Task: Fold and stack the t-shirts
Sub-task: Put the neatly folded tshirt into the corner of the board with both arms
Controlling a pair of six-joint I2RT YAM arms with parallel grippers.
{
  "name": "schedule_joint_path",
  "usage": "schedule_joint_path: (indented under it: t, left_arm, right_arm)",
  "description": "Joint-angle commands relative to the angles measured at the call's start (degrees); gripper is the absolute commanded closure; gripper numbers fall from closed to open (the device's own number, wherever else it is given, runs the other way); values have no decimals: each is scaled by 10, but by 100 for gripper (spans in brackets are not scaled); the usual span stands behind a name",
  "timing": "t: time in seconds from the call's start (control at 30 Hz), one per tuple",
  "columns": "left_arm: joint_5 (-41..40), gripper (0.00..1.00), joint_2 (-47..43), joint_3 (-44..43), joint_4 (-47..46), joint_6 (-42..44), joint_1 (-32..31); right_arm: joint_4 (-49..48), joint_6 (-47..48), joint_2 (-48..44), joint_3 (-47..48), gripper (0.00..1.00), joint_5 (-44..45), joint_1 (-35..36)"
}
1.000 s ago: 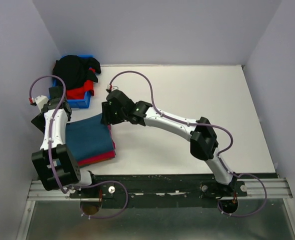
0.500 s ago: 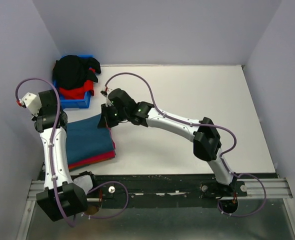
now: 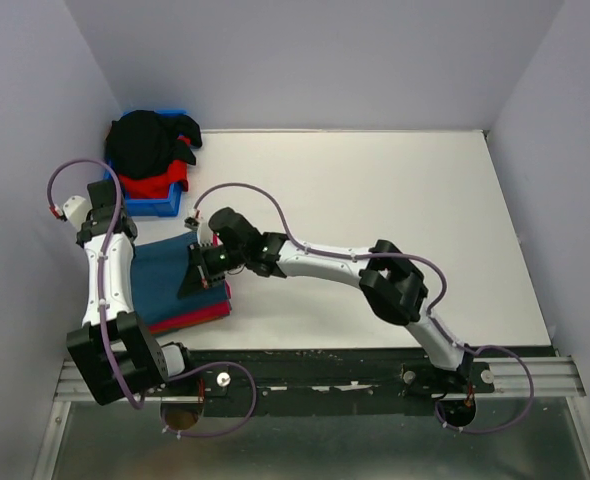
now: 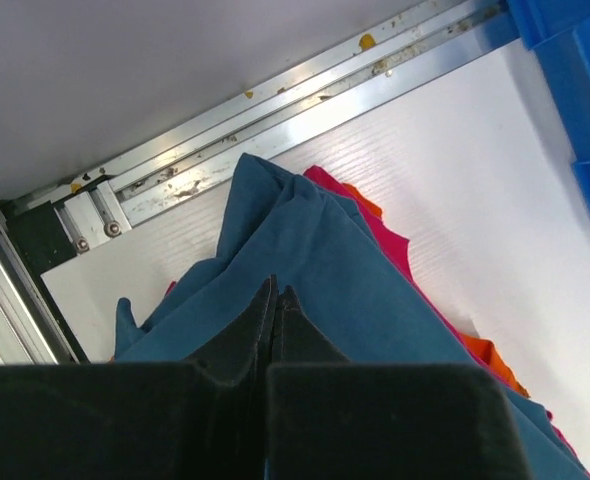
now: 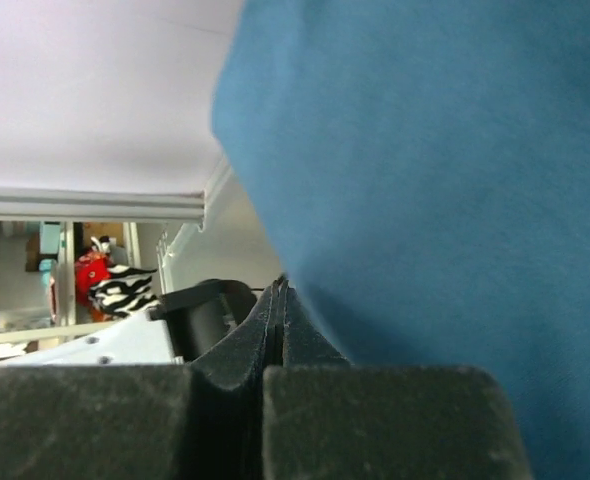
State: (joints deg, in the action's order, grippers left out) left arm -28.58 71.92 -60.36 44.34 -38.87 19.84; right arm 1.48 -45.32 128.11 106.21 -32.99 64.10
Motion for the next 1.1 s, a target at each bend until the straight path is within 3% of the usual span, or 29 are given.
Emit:
schedule_joint_path:
  t: [0.0, 0.17, 0.3, 0.53, 0.67, 0.7, 0.83, 1.07]
  left_arm:
    - [18, 100, 25, 36, -31, -5, 11]
    - [37, 100, 73, 46, -28, -13, 43]
    - [54, 100, 74, 21, -33, 13, 44]
    - [66, 95, -32, -42, 4, 48, 44]
    - [74, 96, -81, -66, 79, 14, 44]
    - [80, 100, -91, -62, 102, -2, 44]
    - [112, 100, -135, -7, 180, -71, 45]
    - [120, 100, -247, 104, 217, -142, 44]
  right_arm:
    - [-65, -63, 60, -35, 99, -38, 1]
    - [-78, -91, 98, -48, 99, -44, 2]
    - [-59, -70, 68, -48, 99, -23, 1]
    - [-16, -19, 0, -25, 99, 0, -7]
    - [-16, -27, 5, 4, 99, -15, -21]
    - [-16, -28, 13, 16, 99, -16, -26]
    - [6, -43, 50, 71, 99, -29, -41]
    - [18, -63, 119, 180, 99, -23, -72]
